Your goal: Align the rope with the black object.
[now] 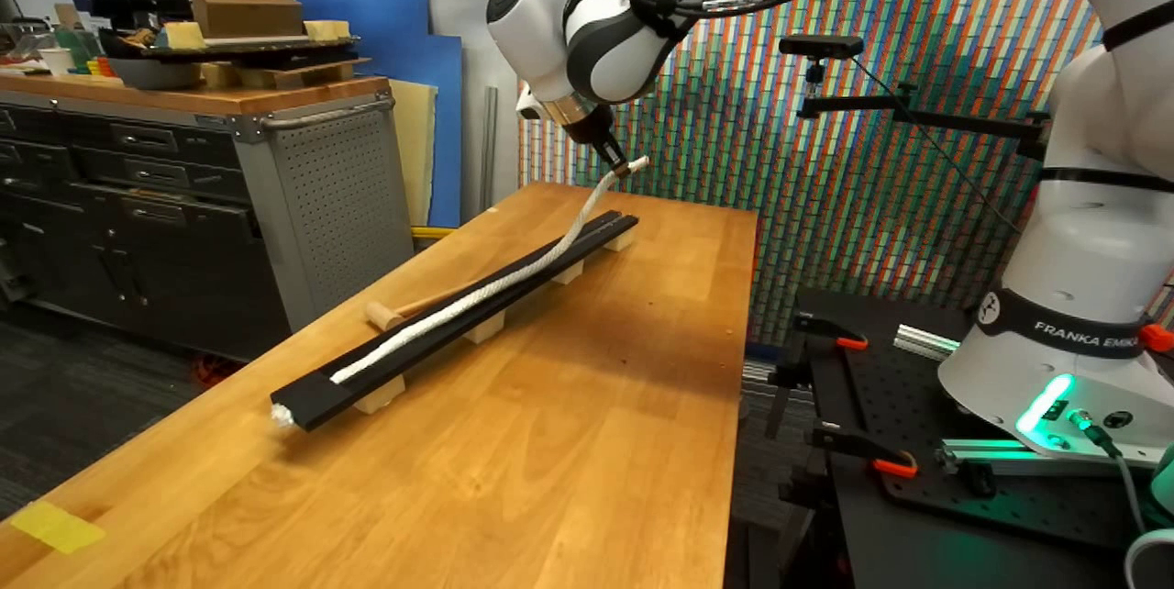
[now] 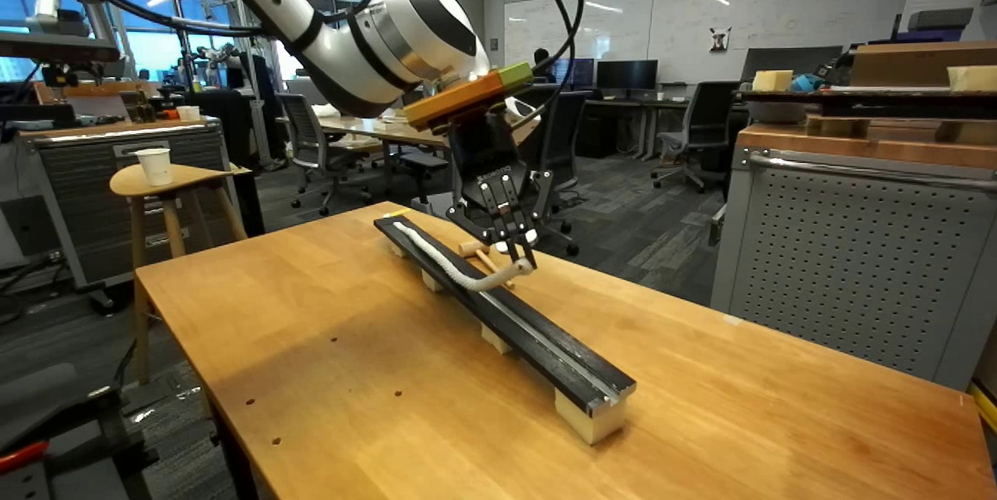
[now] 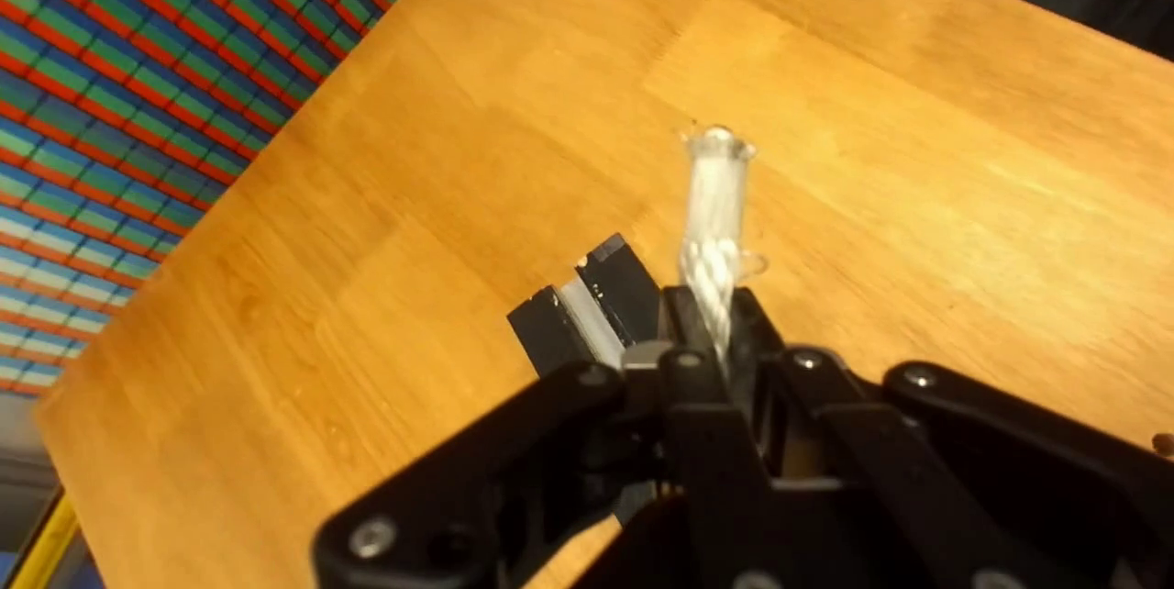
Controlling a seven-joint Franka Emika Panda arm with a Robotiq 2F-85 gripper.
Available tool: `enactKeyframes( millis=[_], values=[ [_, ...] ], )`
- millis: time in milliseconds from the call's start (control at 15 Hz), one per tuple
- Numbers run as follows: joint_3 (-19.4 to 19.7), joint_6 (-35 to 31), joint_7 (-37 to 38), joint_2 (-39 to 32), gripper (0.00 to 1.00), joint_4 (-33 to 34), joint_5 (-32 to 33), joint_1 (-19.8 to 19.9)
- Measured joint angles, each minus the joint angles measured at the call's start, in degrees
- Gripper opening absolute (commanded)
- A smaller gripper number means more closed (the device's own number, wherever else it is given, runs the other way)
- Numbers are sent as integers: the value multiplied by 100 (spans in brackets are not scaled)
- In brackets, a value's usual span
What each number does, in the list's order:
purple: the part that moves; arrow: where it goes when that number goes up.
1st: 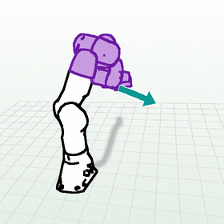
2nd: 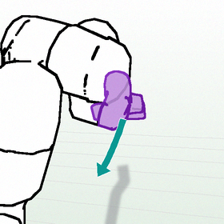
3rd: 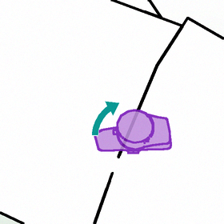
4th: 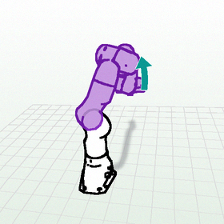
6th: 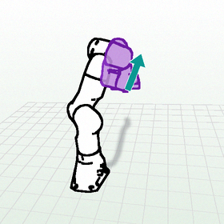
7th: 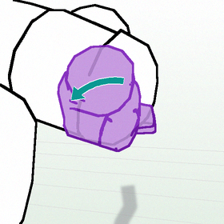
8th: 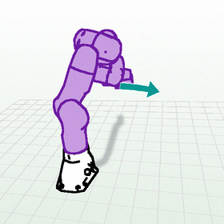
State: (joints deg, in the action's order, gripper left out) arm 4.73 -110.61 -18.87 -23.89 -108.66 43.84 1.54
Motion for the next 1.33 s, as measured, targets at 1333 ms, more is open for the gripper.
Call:
enactKeyframes(
  millis=[1333],
  values=[
    [-105, -99, -2200, -735, 3, 790, -1182, 678]
  ],
)
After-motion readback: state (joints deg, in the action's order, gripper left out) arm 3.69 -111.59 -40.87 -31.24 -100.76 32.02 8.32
